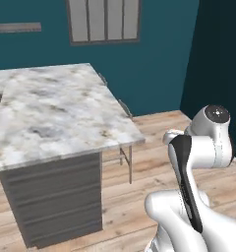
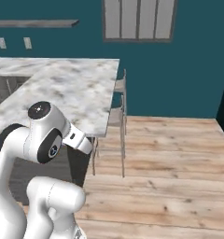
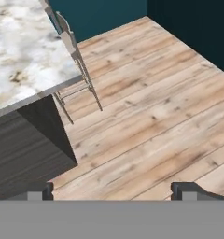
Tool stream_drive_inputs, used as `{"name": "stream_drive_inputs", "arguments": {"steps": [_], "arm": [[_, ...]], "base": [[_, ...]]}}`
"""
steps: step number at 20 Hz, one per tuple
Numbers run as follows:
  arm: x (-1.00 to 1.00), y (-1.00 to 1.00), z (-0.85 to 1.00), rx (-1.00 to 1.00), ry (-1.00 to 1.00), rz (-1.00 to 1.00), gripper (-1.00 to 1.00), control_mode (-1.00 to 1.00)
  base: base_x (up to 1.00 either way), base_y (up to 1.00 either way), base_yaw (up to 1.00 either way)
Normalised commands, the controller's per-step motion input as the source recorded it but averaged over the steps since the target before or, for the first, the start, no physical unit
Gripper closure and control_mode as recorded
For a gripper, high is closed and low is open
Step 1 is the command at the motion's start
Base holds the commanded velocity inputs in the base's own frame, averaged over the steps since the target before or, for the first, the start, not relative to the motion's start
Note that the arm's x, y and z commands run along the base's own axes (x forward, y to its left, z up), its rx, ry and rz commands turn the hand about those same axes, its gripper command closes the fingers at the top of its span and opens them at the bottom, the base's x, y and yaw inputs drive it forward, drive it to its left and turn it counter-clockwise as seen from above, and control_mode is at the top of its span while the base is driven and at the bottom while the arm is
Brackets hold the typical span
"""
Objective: Pick the avocado and bread from the counter and place them on the plate. Then pick the jam from the cabinet and place it next to the plate. Lastly close the cabinet door.
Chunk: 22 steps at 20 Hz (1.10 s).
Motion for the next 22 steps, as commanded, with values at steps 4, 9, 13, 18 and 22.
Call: {"name": "stream_drive_inputs", "arguments": {"steps": [4,9,13,18,22], "arm": [[0.0,0.0,0.0,0.0,0.0,0.0,-1.0,1.0],[0.0,0.0,0.0,0.0,0.0,0.0,-1.0,1.0],[0.0,0.0,0.0,0.0,0.0,0.0,-1.0,1.0],[0.0,0.0,0.0,0.0,0.0,0.0,-1.0,1.0],[0.0,0.0,0.0,0.0,0.0,0.0,-1.0,1.0]], "base": [[0.0,0.0,0.5],[0.0,0.0,0.5],[0.0,0.0,0.5],[0.0,0.0,0.5],[0.0,0.0,0.5]]}}
